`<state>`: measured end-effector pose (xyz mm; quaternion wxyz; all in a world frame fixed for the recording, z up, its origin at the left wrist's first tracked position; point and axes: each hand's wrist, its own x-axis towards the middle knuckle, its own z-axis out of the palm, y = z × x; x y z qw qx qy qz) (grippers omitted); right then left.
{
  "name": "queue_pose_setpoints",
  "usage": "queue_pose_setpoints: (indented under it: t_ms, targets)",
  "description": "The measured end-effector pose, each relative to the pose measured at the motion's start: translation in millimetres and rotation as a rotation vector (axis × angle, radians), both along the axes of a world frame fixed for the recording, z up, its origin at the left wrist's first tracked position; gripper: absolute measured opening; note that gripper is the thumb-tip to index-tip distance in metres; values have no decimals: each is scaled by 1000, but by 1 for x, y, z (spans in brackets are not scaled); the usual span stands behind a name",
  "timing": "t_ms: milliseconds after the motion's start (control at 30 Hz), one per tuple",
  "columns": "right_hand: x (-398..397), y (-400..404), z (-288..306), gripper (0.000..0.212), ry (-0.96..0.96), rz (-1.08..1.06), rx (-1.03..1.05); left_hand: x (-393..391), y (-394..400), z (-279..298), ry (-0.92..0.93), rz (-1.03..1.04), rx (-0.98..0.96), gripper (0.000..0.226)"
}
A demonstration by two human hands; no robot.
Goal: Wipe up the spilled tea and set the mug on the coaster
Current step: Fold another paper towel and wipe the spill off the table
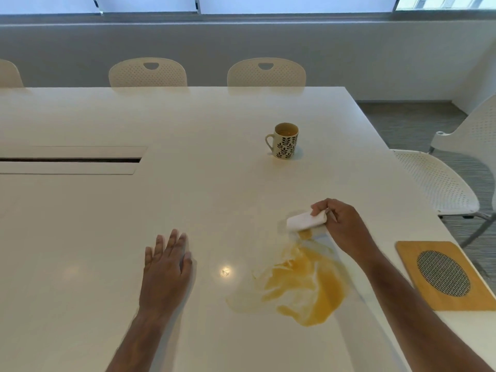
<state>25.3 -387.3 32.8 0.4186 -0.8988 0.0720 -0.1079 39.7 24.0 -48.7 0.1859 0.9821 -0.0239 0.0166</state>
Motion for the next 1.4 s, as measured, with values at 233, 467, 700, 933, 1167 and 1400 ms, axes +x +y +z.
queue_pose_setpoints:
  t_ms: [233, 467, 700, 933, 1167, 1400]
  targets:
    - [-4, 1, -18, 41, 49, 141, -374, 1, 0, 0, 2, -3, -7, 54]
    - [-10, 1, -9, 56, 278, 190, -463, 0, 1, 1, -16, -18, -6, 64]
    - [2, 15, -16, 19, 175, 261, -636, 1, 2, -2, -11, -24, -7, 65]
    - [5, 36, -19, 51, 125, 266, -681, 2, 2, -3, -4, -30, 13, 65]
    - [-18, 61, -18, 35, 108, 376, -564, 1, 2, -2, -21, -27, -4, 67]
    - [-2, 63, -17, 21, 74, 341, -453, 1, 2, -1, -23, -29, 2, 68]
